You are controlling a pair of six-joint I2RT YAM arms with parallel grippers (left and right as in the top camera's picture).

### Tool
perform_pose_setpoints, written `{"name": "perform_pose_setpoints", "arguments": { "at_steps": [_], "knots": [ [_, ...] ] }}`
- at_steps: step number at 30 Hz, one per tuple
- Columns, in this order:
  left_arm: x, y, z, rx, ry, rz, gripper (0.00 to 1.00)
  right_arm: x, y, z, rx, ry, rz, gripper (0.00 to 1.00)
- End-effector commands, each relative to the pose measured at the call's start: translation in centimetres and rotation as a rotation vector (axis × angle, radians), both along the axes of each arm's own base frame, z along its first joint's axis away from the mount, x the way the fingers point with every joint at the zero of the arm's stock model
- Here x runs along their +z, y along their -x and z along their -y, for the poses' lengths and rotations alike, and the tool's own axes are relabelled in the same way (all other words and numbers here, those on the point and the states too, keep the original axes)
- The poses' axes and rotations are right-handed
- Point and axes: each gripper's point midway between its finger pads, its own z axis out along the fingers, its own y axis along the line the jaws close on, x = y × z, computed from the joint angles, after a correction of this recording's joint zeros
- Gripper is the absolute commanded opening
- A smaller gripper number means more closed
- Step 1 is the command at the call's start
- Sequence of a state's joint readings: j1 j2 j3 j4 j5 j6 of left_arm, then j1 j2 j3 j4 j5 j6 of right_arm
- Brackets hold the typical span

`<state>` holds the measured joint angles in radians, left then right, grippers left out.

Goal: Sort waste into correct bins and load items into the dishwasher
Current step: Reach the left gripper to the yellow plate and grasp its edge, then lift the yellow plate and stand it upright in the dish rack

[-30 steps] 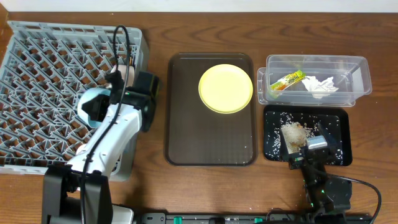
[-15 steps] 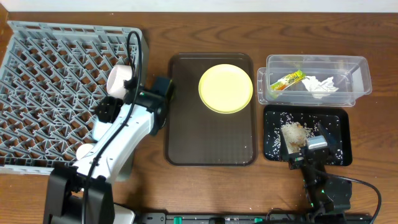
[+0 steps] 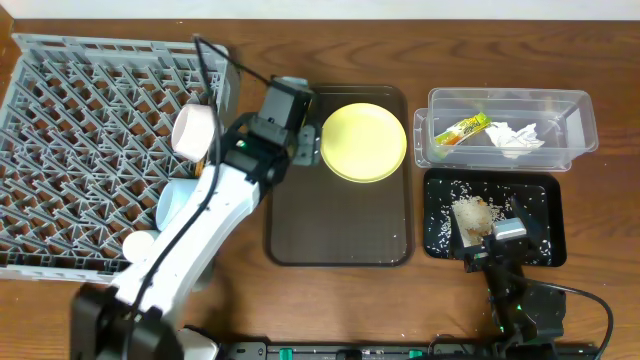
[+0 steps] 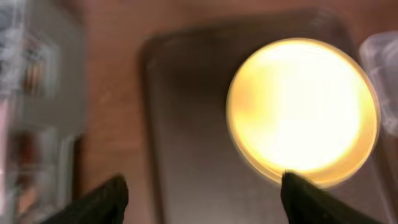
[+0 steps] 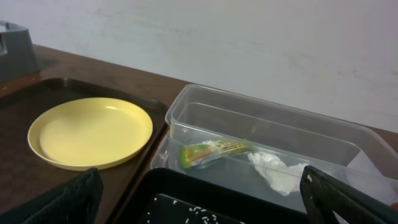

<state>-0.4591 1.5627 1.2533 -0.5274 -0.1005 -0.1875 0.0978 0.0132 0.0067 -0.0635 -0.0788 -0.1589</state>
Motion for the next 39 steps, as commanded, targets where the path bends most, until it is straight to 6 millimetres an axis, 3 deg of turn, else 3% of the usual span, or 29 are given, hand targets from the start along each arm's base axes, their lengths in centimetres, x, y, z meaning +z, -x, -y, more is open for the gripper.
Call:
{"name": "perform_pose_setpoints", "arguments": {
  "at_steps": [1,7,11,16,20,23,26,30,31,33,36,39],
  "knots": [
    [-5.0,-1.4,2.5,-0.053,0.067,-0.08,0.76,-0.2,0.0,0.1,-0.004,0.007,-0.005,0.99],
    [-10.1,-3.1,6.3,-0.143,0.181,-0.131,0.62,-0.2,0.0,0.1,-0.004,0.007,-0.005,0.99],
    [-14.3,-2.7,6.0,-0.132,0.15,-0.215,0.55,-0.2,0.0,0.1,-0.004,0.007,-0.005,0.99],
    [-16.9,-1.9,5.7,-0.125,0.126,-0.277,0.42,-0.2,0.0,0.1,-0.004,0.007,-0.005,0.99],
    [-16.7,-1.6,5.6,-0.126,0.127,-0.291,0.06,-0.2,0.0,0.1,-0.004,0.007,-0.005,0.99],
    [-14.3,-1.9,4.8,-0.109,0.125,-0.266,0.06,-0.2,0.0,0.1,-0.004,0.007,-0.005,0.99],
    [-9.9,-2.9,2.5,-0.058,0.077,-0.185,0.06,-0.2,0.0,0.1,-0.004,0.007,-0.005,0.99],
    [-1.8,-3.8,-3.3,-0.038,-0.151,0.02,0.06,-0.2,0.0,0.1,-0.004,0.007,-0.005,0.99],
    [2.1,-3.6,-6.4,-0.024,-0.311,0.116,0.06,-0.2,0.0,0.1,-0.004,0.007,-0.005,0.99],
    [5.9,-3.0,-9.5,-0.014,-0.494,0.189,0.06,-0.2,0.0,0.1,-0.004,0.007,-0.005,0.99],
    [10.2,-1.4,-13.5,0.024,-0.736,0.235,0.06,-0.2,0.0,0.1,-0.004,0.007,-0.005,0.99],
    [12.9,-0.1,-16.3,0.065,-0.907,0.231,0.06,-0.2,0.0,0.1,-0.004,0.007,-0.005,0.99]
  ]
}}
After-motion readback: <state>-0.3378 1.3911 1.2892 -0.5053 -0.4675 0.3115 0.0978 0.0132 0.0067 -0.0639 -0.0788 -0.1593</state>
